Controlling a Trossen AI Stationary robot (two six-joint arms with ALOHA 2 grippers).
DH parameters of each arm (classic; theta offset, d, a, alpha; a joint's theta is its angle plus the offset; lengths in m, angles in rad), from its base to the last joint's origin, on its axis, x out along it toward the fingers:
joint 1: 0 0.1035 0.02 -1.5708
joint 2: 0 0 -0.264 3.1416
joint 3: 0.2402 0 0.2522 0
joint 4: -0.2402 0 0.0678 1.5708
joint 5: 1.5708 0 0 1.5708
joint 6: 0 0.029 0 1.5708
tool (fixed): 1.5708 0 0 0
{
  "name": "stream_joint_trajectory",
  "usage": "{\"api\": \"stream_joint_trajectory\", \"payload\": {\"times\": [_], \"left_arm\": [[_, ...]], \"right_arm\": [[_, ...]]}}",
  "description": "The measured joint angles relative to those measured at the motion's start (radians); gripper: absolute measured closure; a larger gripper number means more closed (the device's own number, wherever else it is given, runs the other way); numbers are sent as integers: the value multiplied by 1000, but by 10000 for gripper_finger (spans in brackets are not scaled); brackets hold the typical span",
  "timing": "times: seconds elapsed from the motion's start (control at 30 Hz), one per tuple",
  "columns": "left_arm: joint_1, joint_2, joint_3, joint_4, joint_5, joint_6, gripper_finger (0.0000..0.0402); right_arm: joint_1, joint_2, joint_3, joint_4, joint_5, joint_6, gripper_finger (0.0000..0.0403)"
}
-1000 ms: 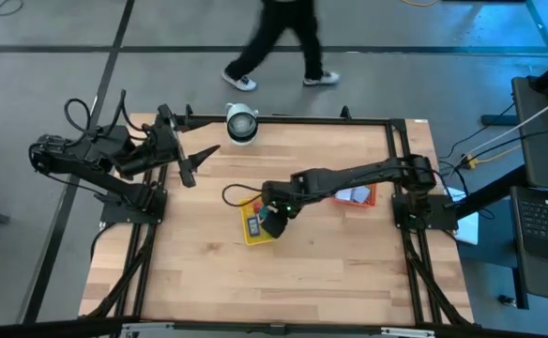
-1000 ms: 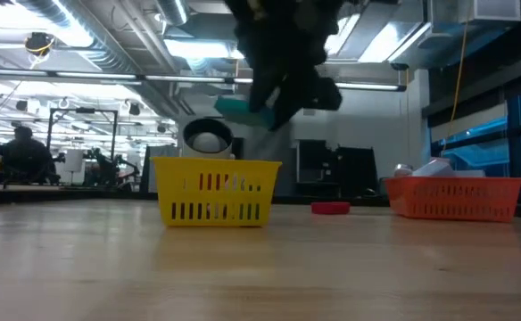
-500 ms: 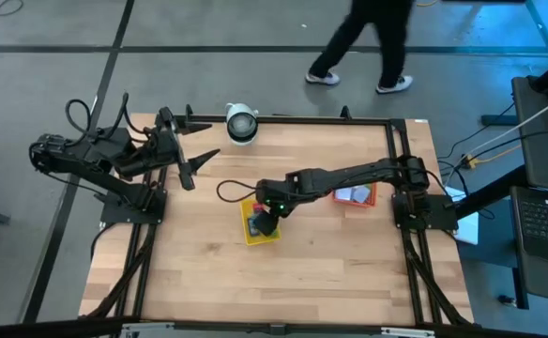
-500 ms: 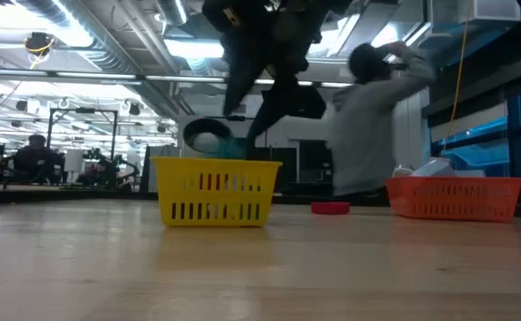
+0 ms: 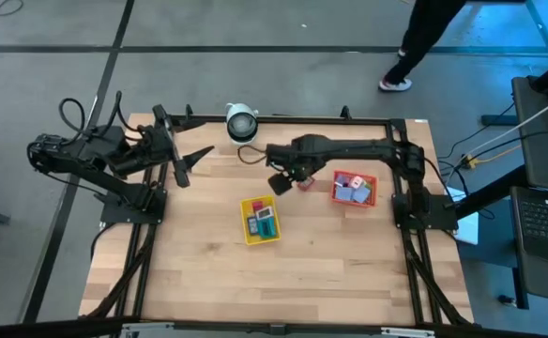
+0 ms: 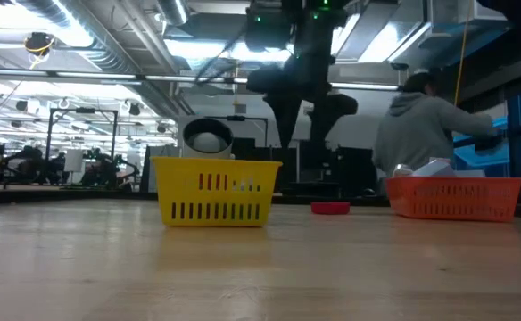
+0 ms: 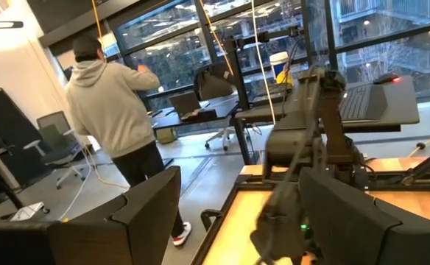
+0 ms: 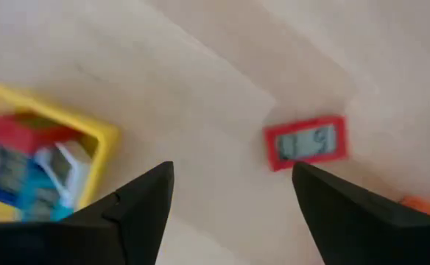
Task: Pick & Place Office items
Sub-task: Put the red digital clock into the yellow basket
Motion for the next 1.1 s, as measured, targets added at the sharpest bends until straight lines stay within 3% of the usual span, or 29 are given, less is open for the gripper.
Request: {"api": "stream_joint_trajectory", "payload": {"times": [0.13,0.37,0.5,0.73,0.93,1.1], "left_arm": [[0,-1,0,7,2,-1,128],[0,-1,0,7,21,-5,128],[0,-1,0,7,50,-11,128],[0,-4,0,6,104,-27,128],[-33,-40,0,-27,118,-34,128],[-48,-70,0,-25,113,-34,128]], "right_arm": [[-79,0,0,27,-47,206,119],[-115,11,0,-32,-18,434,119],[-77,19,1,-43,-52,698,119],[-26,49,-1,8,12,1225,119],[-49,81,1,-105,-12,1196,119],[-55,108,-5,-131,-59,1297,119]]}}
